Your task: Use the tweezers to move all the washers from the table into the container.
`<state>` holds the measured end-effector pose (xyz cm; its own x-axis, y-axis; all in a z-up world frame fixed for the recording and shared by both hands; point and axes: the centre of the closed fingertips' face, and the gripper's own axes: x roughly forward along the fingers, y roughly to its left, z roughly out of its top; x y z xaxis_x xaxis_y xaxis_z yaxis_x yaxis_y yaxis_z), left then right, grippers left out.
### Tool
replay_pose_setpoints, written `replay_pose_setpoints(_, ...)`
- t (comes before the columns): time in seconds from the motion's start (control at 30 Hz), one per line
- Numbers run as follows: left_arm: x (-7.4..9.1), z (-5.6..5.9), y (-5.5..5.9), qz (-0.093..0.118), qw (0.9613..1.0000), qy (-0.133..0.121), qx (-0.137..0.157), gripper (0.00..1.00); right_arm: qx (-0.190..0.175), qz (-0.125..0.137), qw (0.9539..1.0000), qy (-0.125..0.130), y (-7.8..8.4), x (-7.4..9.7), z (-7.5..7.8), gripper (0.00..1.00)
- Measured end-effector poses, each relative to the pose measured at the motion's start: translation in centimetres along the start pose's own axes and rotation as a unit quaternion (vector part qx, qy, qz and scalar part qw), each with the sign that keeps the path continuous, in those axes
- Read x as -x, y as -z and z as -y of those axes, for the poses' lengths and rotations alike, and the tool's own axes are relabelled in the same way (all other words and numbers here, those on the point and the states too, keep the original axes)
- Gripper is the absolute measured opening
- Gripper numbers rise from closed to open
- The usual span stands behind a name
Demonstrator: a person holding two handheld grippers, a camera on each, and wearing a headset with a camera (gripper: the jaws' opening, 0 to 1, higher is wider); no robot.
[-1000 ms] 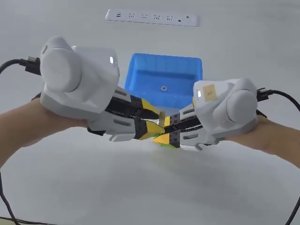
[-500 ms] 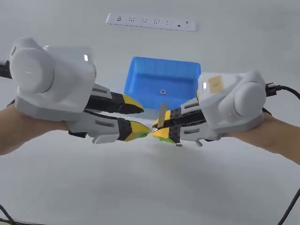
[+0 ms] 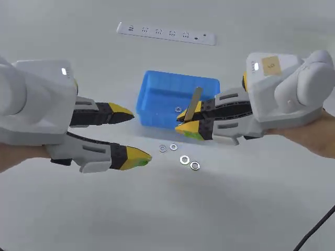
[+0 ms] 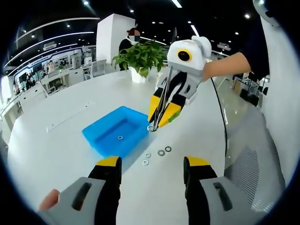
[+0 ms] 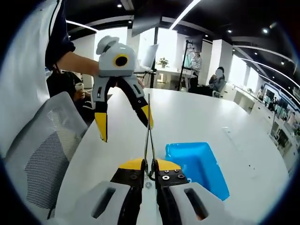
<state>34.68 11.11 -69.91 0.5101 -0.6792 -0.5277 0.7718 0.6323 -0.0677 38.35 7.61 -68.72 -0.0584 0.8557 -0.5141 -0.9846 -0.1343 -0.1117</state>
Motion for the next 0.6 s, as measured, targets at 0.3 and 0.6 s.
replay_pose_setpoints(0.3, 0.9, -0.7, 0.6, 0.007, 0.9996, -0.019, 0.02, 0.61, 0.008, 0.009, 0.9995, 0.028, -1.4, 0.5, 3.0, 0.09)
replay_pose_setpoints(0.6, 0.5, -0.6, 1.3, 0.001, 0.999, -0.017, 0.041, 0.66, -0.001, -0.023, 0.9984, 0.051, 2.0, -1.8, 7.4, 0.09)
